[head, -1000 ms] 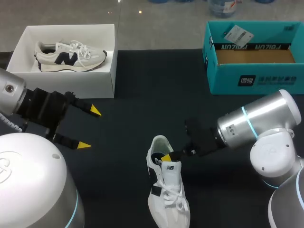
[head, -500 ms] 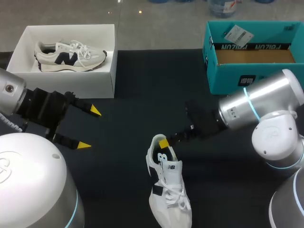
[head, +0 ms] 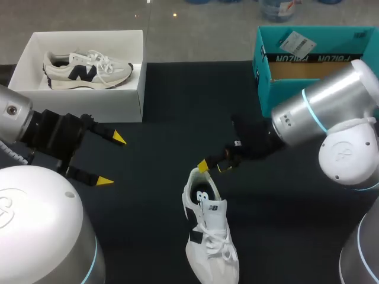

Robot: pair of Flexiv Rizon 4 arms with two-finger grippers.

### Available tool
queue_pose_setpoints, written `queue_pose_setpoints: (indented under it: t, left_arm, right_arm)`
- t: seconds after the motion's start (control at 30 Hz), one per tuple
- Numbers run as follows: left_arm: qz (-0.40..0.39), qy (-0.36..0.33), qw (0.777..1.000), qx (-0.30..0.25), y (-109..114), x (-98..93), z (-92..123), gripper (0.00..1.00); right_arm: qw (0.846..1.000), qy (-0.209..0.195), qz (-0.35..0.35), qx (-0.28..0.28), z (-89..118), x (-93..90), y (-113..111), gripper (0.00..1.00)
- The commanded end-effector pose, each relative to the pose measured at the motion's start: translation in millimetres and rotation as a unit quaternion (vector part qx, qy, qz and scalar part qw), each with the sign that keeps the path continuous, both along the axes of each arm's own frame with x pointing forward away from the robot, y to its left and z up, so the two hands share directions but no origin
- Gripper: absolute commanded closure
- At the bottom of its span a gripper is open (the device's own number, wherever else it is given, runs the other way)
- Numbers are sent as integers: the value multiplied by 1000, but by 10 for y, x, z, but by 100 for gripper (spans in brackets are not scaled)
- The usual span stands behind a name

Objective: Take the shoe out of the shoebox, open the shoe tongue, remove and reinsert the insole, then place the shoe into the shoebox

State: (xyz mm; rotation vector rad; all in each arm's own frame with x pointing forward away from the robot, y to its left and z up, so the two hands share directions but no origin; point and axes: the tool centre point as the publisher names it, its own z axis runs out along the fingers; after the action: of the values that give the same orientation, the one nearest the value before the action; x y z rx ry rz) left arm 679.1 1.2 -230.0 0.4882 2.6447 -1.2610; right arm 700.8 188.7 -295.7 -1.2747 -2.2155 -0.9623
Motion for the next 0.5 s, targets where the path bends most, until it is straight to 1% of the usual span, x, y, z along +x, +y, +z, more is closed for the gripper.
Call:
queue_pose_setpoints:
  t: [0.03, 0.5]
  left_arm:
    - [-1, 1, 1000, 1, 4, 3, 3, 0]
    - [-1, 1, 1000, 1, 4, 3, 3, 0]
  right_arm:
    - [970, 133, -132, -153, 13, -145, -14, 0]
    - [970, 133, -132, -153, 13, -145, -14, 0]
